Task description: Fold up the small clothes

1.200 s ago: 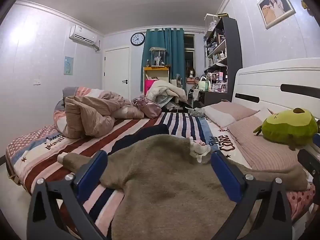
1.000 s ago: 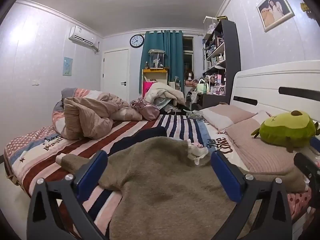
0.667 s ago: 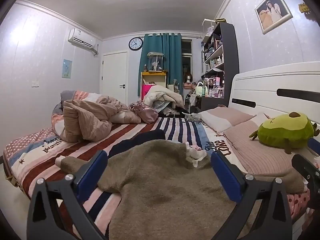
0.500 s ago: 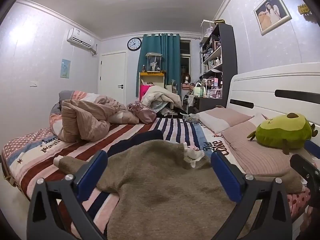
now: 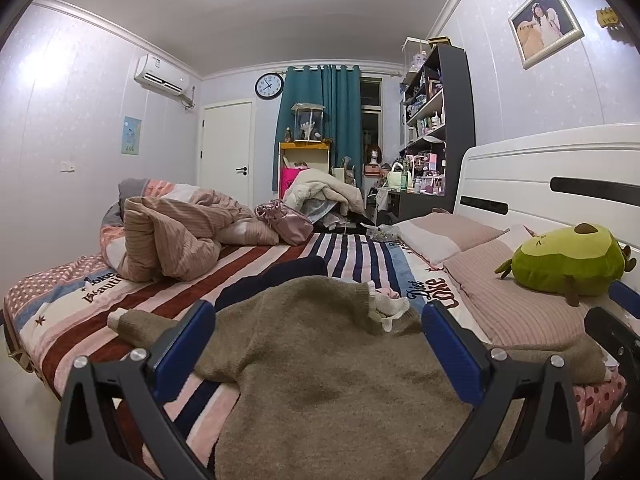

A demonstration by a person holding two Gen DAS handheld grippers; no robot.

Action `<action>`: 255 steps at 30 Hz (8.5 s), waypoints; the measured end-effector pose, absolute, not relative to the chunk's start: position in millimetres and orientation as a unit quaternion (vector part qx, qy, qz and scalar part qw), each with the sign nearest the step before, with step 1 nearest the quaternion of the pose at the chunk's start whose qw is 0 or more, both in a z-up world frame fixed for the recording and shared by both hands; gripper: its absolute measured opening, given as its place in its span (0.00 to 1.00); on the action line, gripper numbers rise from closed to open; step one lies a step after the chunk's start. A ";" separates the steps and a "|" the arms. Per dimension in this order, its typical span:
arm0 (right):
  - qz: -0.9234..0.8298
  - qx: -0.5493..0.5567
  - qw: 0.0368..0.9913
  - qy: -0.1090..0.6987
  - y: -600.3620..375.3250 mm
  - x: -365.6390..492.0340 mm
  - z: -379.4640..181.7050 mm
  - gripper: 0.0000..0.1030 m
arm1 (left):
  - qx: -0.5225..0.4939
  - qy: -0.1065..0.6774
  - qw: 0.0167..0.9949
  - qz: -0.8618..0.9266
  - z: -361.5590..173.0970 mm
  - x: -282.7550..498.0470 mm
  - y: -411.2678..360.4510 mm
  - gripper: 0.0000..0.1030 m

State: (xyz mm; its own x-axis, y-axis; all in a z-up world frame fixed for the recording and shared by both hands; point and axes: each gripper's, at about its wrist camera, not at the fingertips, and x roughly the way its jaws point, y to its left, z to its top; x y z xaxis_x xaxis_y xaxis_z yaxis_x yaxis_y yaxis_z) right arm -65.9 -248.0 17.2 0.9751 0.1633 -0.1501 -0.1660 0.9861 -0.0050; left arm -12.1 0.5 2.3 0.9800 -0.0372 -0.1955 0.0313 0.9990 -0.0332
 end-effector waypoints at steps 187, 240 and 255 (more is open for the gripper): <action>0.047 0.205 0.922 0.324 -299.6 52.4 -116.4 0.15 | -0.093 0.398 0.880 -0.241 -161.5 163.4 93.5 0.79; 0.113 0.137 0.880 0.439 -357.0 59.8 -111.5 0.06 | -0.160 0.398 0.889 -0.156 -179.7 198.5 110.9 0.65; 0.074 0.189 0.892 0.404 -349.0 54.0 -111.8 0.67 | -0.159 0.381 0.891 -0.189 -157.9 168.6 103.6 0.77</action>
